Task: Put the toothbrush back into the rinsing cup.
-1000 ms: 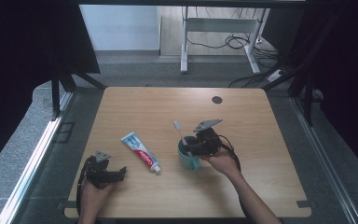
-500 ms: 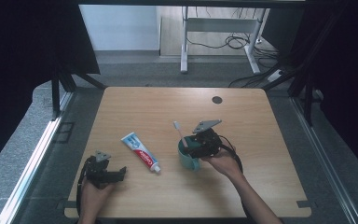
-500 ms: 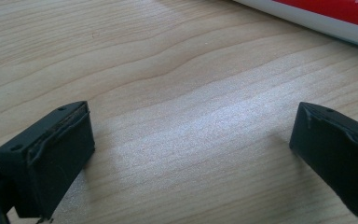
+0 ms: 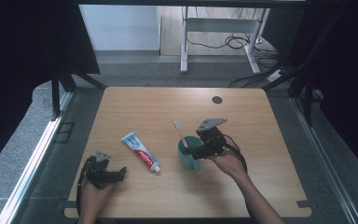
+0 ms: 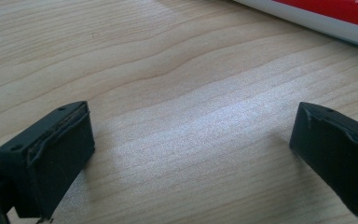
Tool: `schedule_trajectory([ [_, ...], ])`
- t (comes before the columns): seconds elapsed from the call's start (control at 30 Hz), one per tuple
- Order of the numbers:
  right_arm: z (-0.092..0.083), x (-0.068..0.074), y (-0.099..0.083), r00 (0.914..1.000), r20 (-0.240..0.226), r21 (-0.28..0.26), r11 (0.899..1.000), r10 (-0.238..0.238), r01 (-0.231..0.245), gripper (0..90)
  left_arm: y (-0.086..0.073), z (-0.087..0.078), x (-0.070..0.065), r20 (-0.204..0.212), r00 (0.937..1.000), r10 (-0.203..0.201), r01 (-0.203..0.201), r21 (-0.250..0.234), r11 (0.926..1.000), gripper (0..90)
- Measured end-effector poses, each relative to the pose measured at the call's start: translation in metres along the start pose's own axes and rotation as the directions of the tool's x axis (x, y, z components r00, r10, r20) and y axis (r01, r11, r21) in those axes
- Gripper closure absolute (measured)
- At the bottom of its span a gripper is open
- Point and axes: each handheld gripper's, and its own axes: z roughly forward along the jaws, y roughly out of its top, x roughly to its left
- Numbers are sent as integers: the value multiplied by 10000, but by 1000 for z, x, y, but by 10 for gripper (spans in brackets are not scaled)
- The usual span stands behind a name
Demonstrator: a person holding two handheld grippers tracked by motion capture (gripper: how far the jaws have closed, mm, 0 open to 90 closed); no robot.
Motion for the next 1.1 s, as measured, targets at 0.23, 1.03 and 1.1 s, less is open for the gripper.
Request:
schedule_trajectory([
  [0.23,-8,0,-5,9995,226,124,9997,-204,201,50,0,0,0,0,10000,0,0,-2,10000,0],
  [1.03,-47,-14,-47,9957,907,68,9998,162,-169,0,0,0,-1,-33,10000,-64,64,8,10000,0],
  [1.1,-51,-16,-54,9947,1000,90,9996,252,-262,0,0,0,-1,-38,10000,-73,73,8,10000,0],
])
